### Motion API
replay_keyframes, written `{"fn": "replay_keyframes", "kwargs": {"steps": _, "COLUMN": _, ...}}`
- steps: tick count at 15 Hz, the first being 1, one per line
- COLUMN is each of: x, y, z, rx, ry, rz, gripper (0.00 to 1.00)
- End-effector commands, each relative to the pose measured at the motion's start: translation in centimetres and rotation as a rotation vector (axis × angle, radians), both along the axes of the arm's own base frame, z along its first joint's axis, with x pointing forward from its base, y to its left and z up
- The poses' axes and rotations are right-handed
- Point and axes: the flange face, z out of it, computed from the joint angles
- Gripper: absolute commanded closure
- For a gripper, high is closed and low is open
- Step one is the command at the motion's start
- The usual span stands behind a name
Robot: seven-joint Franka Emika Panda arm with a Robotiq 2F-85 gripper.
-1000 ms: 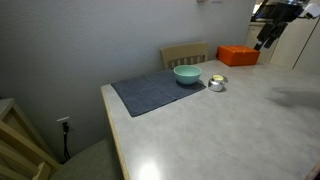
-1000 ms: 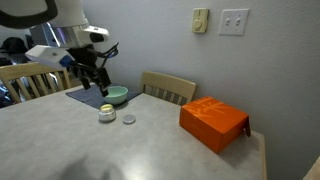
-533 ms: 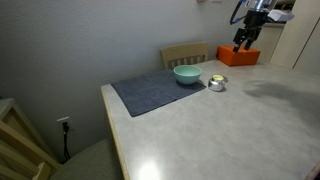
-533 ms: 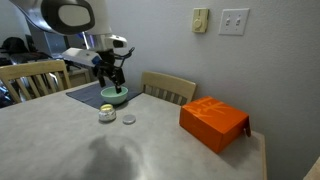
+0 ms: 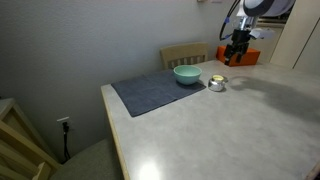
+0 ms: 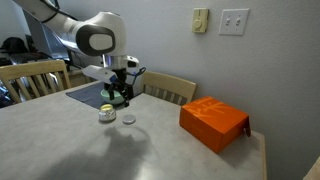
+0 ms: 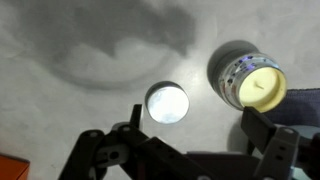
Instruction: Put the lid on the silver container
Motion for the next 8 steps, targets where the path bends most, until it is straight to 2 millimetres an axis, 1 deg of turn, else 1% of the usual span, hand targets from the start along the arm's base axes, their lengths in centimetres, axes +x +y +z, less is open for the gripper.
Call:
{"fn": "replay_keyframes", "kwargs": {"steps": 1, "x": 1.5, "y": 0.2, "z": -2.8, "rx": 0.005, "ry": 0.039, "rz": -0.004, "gripper": 0.00}}
{"fn": "replay_keyframes", "kwargs": {"steps": 4, "x": 2.2, "y": 0.3, "z": -4.0, "rx": 0.002, "ry": 0.027, "rz": -0.008, "gripper": 0.00}}
{"fn": "replay_keyframes", "kwargs": {"steps": 8, "x": 3.3, "y": -0.3, "z": -5.0, "rx": 0.009, "ry": -0.015, "rz": -0.032, "gripper": 0.00}}
